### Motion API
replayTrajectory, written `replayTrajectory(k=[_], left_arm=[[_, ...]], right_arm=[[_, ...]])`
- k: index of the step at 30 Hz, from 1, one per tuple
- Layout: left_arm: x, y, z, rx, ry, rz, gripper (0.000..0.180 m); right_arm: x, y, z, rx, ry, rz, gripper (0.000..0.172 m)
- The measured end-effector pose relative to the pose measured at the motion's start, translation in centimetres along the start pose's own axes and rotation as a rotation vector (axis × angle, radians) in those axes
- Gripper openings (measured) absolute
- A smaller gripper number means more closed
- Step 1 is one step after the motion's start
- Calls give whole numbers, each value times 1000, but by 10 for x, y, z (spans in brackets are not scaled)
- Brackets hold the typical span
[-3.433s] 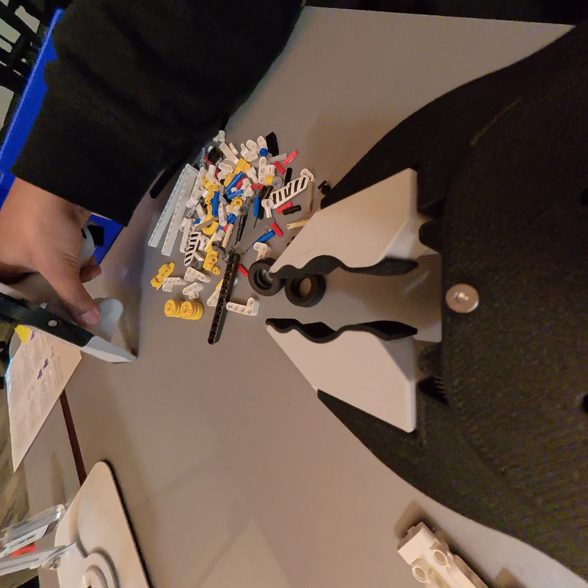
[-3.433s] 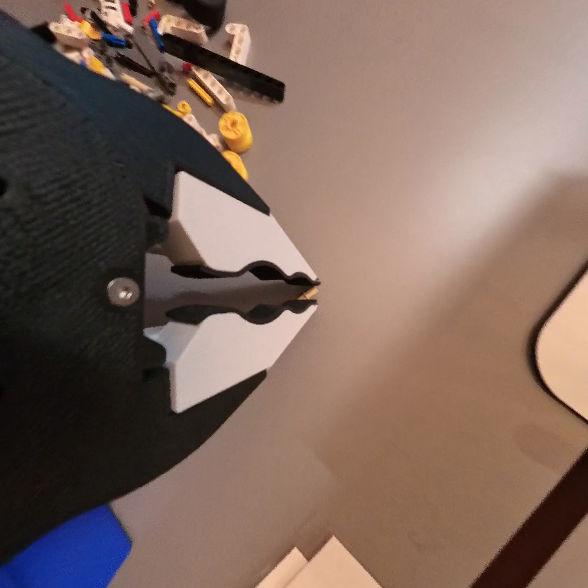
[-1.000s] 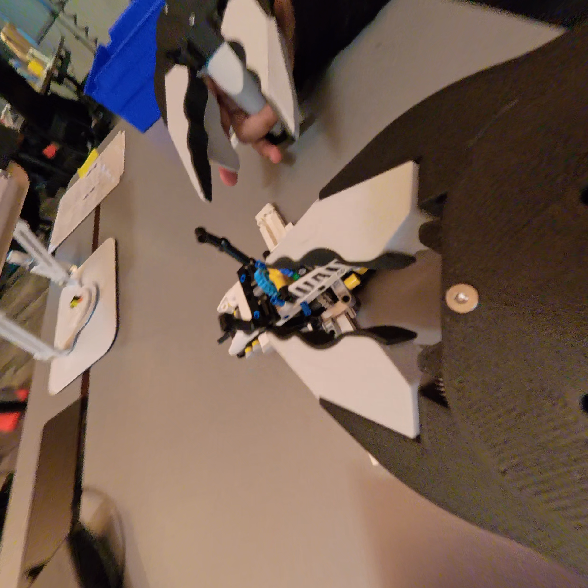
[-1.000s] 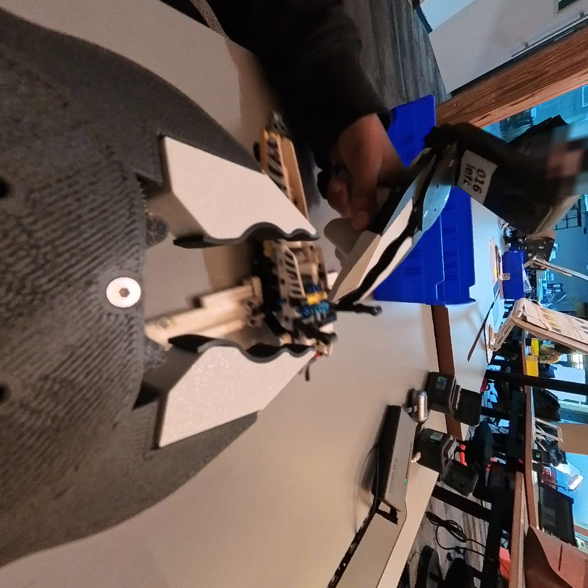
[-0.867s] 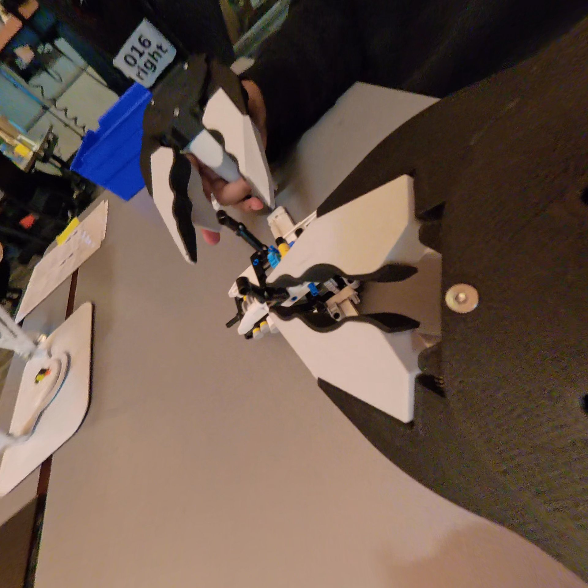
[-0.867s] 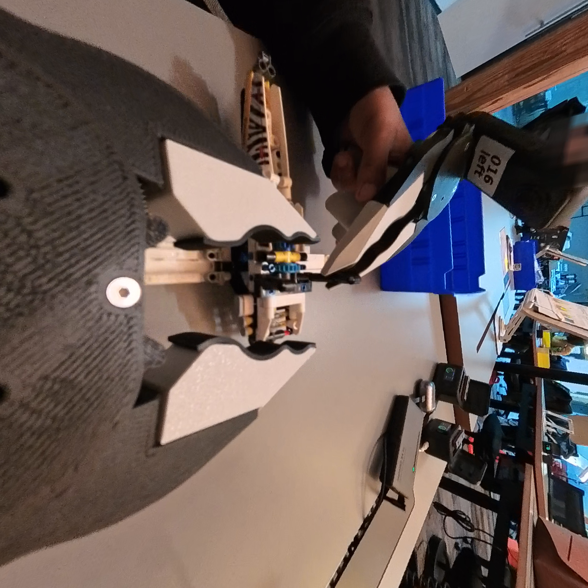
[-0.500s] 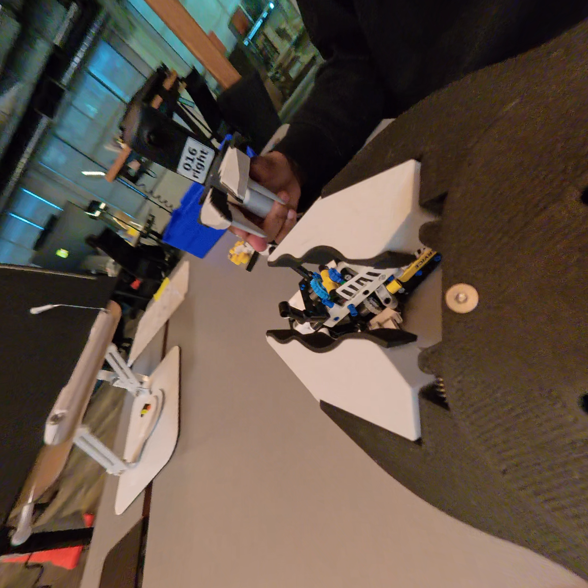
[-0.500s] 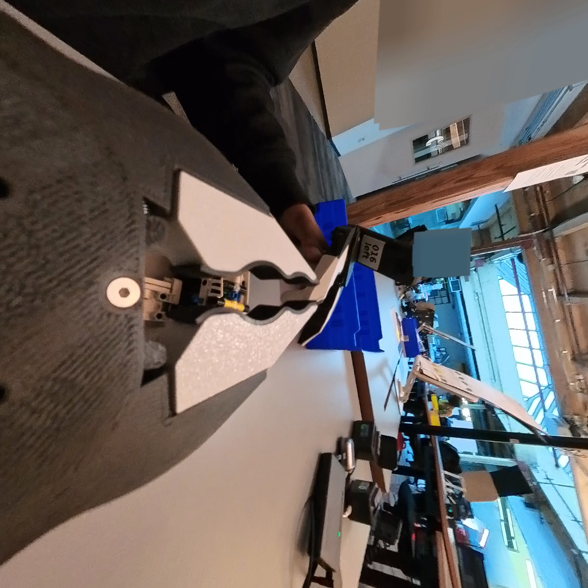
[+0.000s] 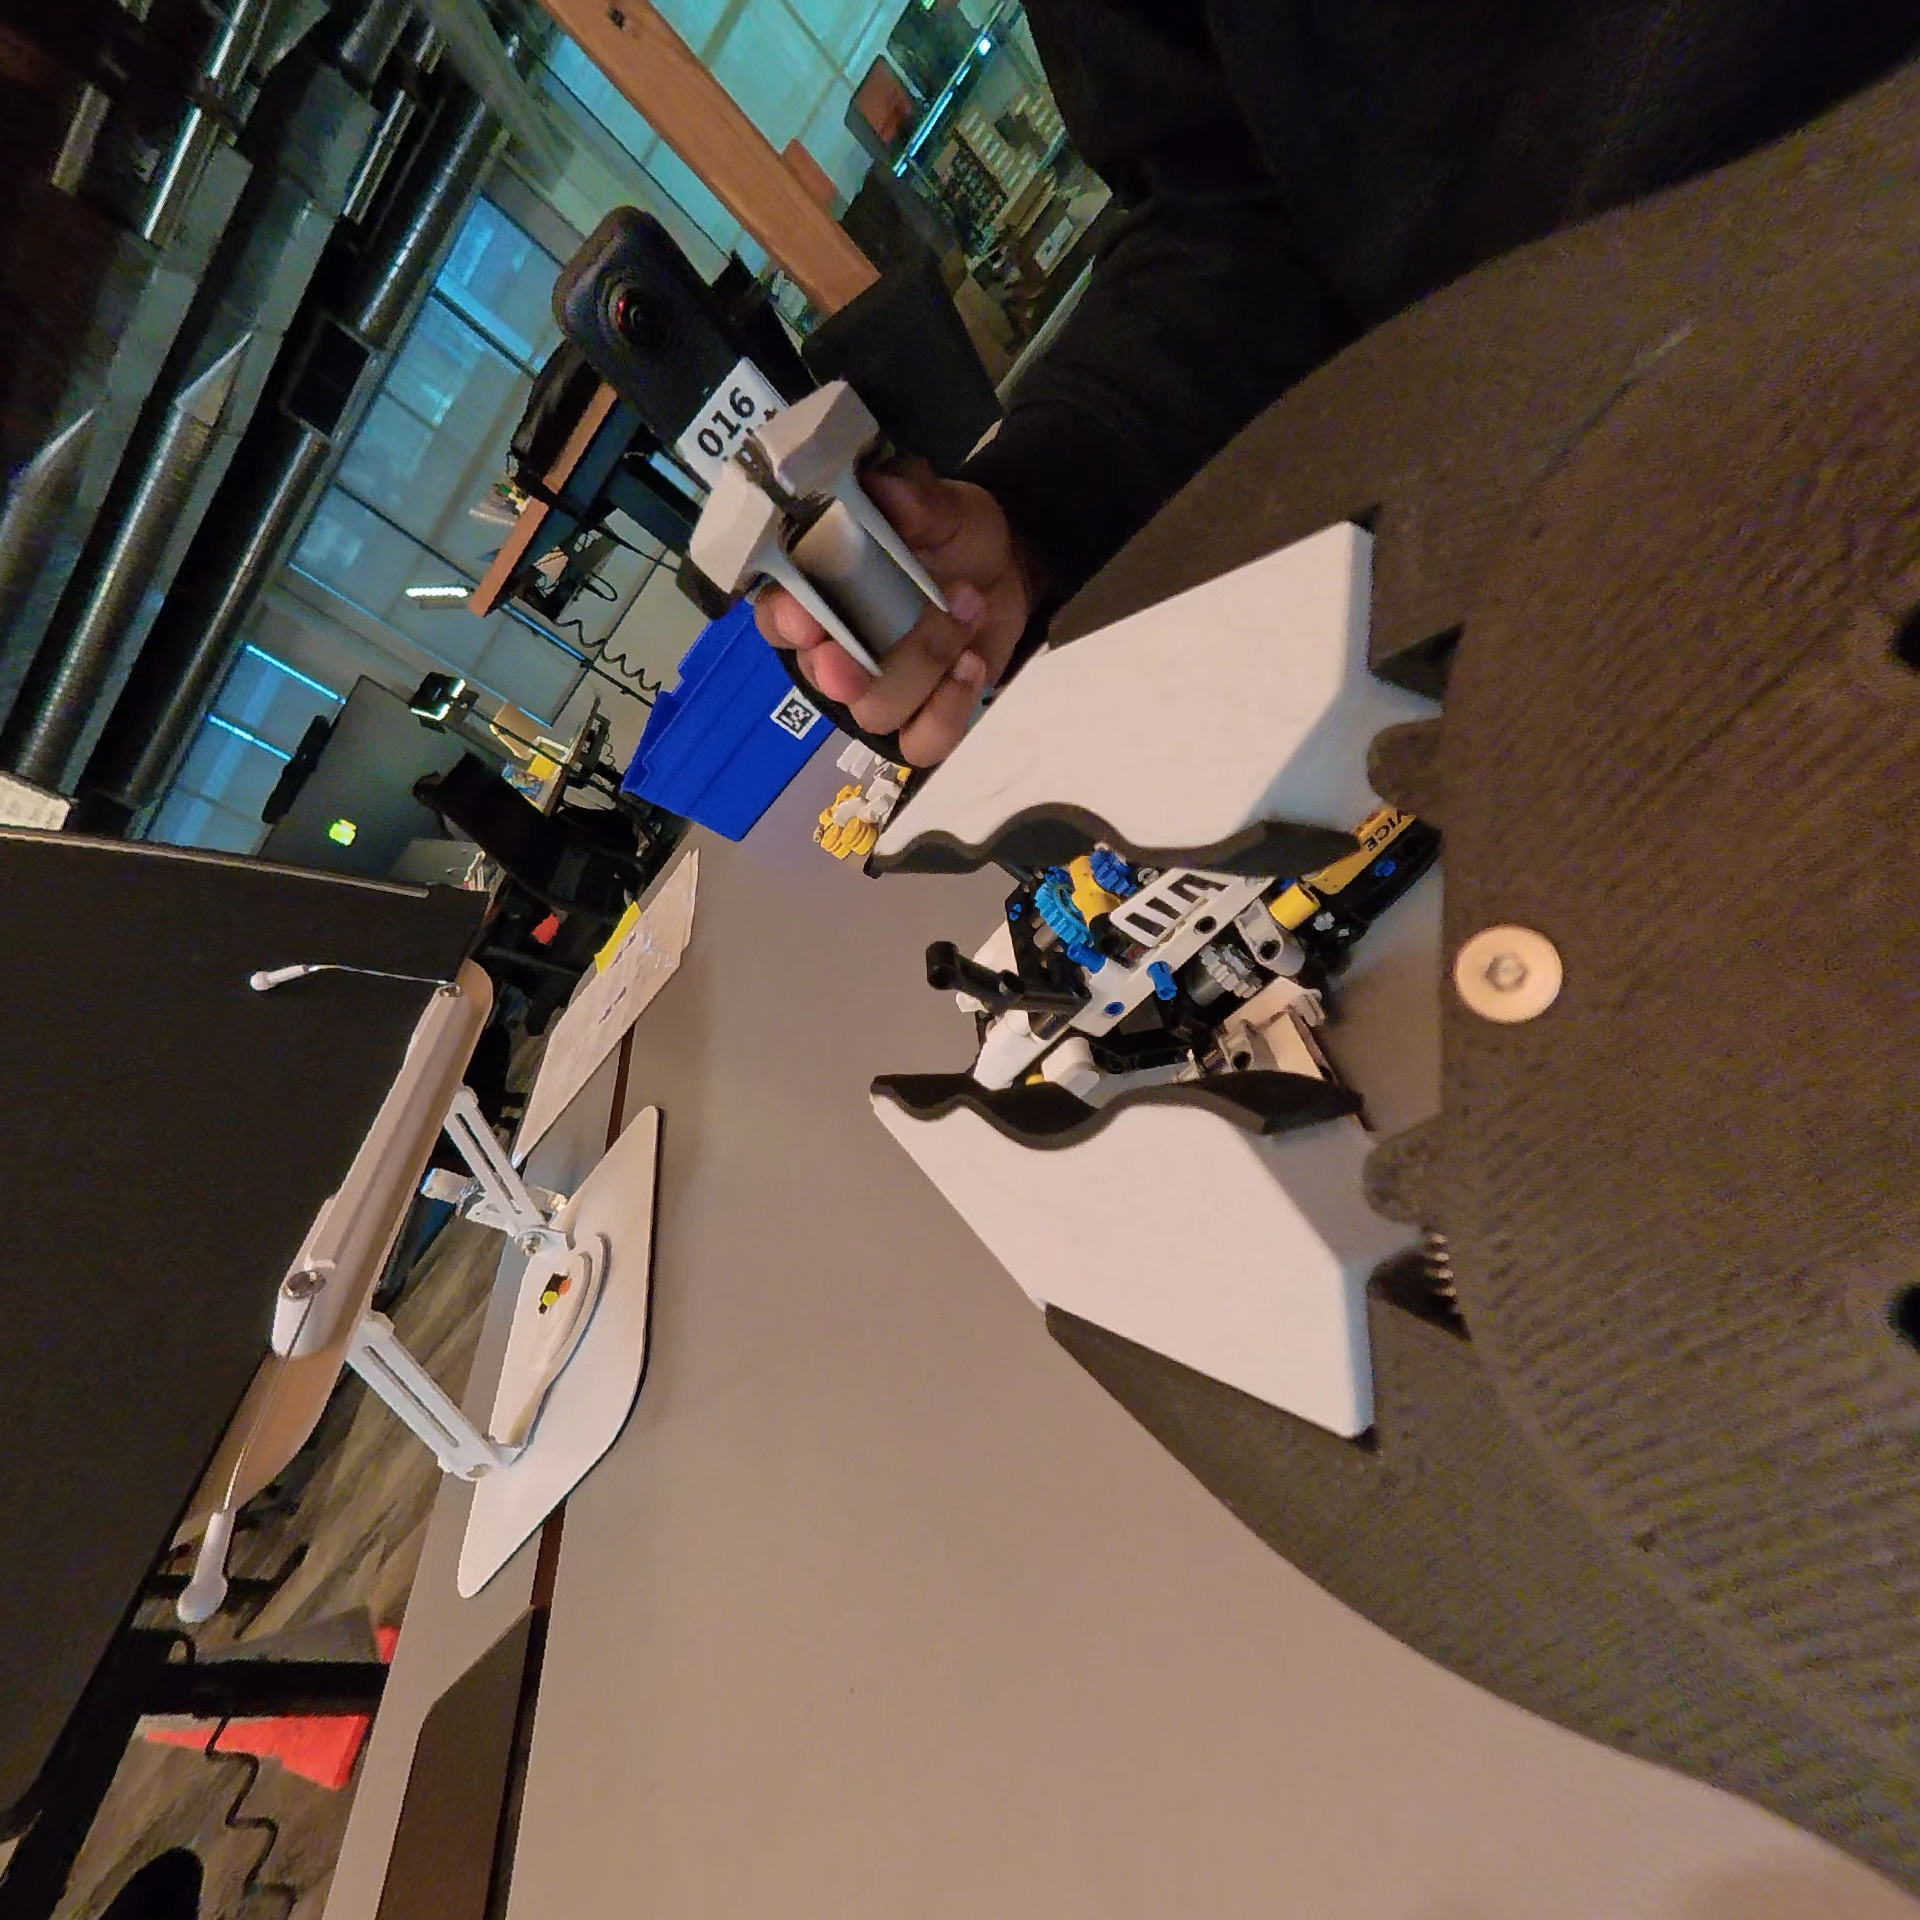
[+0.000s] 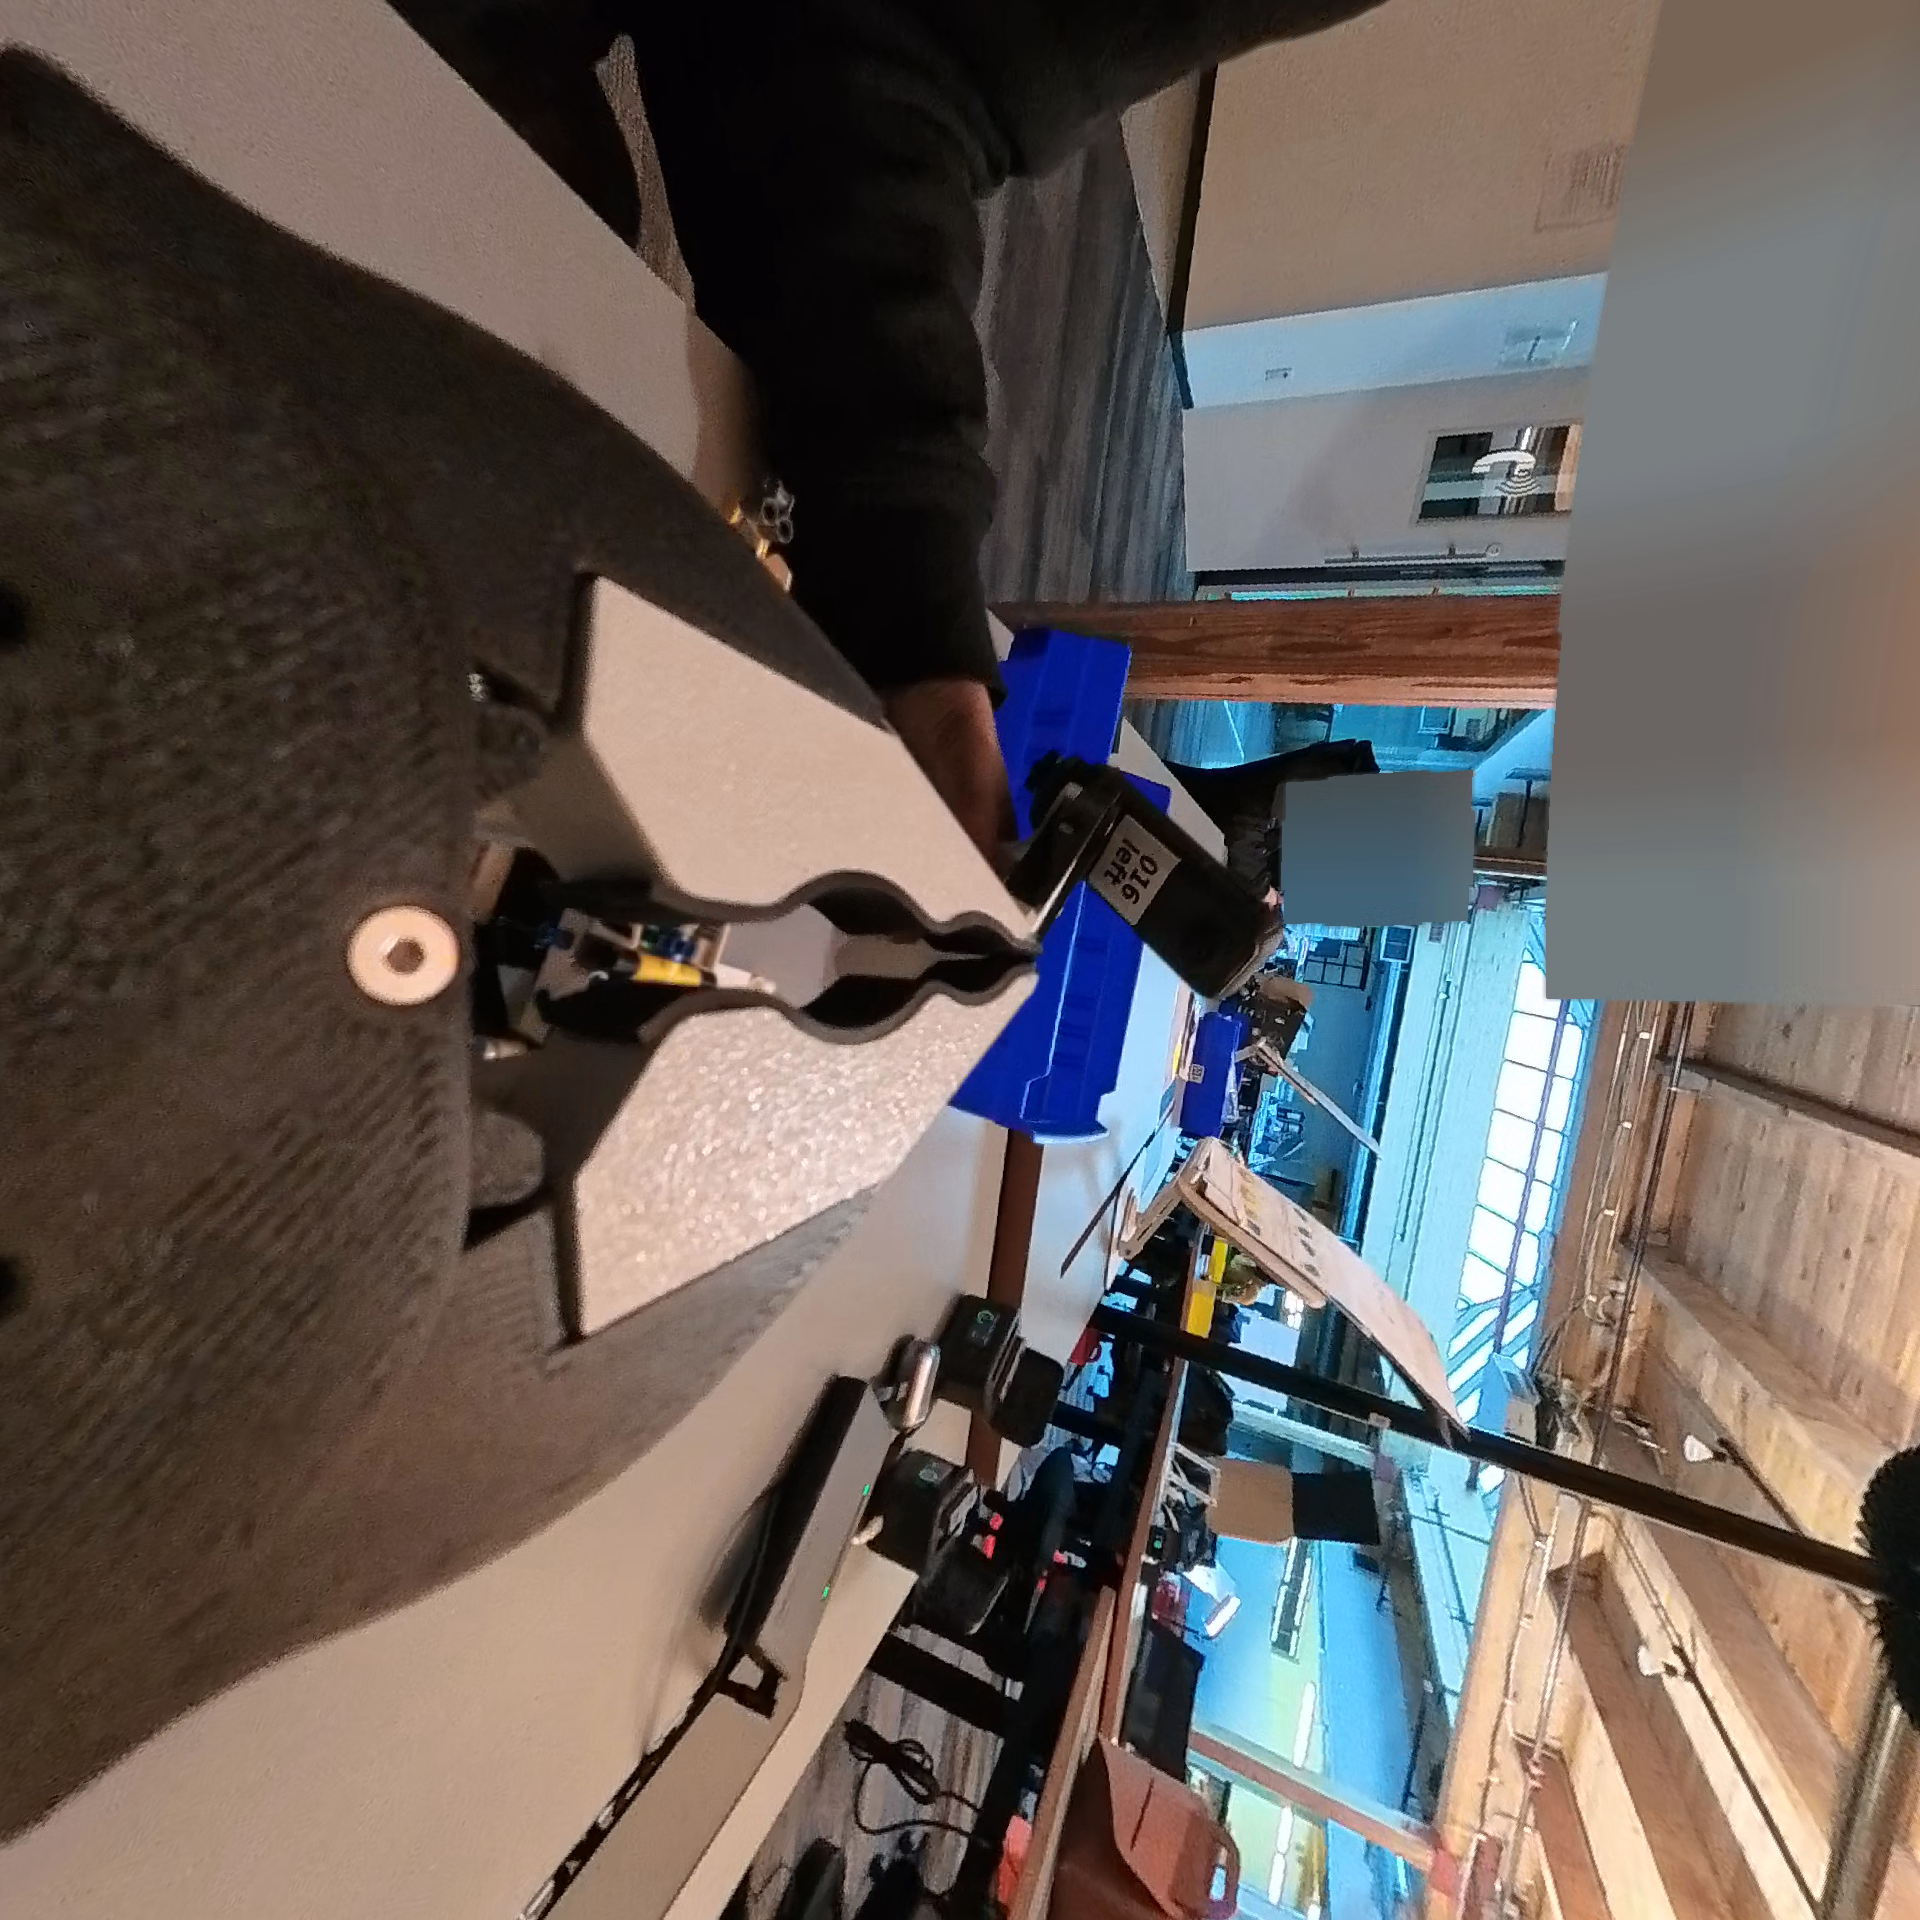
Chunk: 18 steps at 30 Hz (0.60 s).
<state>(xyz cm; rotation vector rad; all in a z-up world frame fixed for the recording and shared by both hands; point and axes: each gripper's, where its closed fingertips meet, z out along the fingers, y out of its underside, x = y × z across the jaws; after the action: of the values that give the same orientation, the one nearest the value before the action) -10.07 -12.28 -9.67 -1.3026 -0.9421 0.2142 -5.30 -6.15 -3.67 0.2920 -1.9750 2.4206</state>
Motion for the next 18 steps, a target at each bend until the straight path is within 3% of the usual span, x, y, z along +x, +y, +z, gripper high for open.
replayTrajectory(k=[10, 14, 16, 18], left_arm=[[3, 5, 3, -25, 10, 36, 35], [1, 5, 1, -24, 5, 33, 35], [-1, 8, 1, -43, 3, 30, 37], [-1, 11, 1, -60, 6, 19, 37]], right_arm=[[-3, -9, 0, 11, -2, -28, 0], [23, 13, -8, -107, 98, 54, 0], [37, 30, -16, -186, 140, 113, 37], [44, 50, -22, -297, 155, 167, 40]])
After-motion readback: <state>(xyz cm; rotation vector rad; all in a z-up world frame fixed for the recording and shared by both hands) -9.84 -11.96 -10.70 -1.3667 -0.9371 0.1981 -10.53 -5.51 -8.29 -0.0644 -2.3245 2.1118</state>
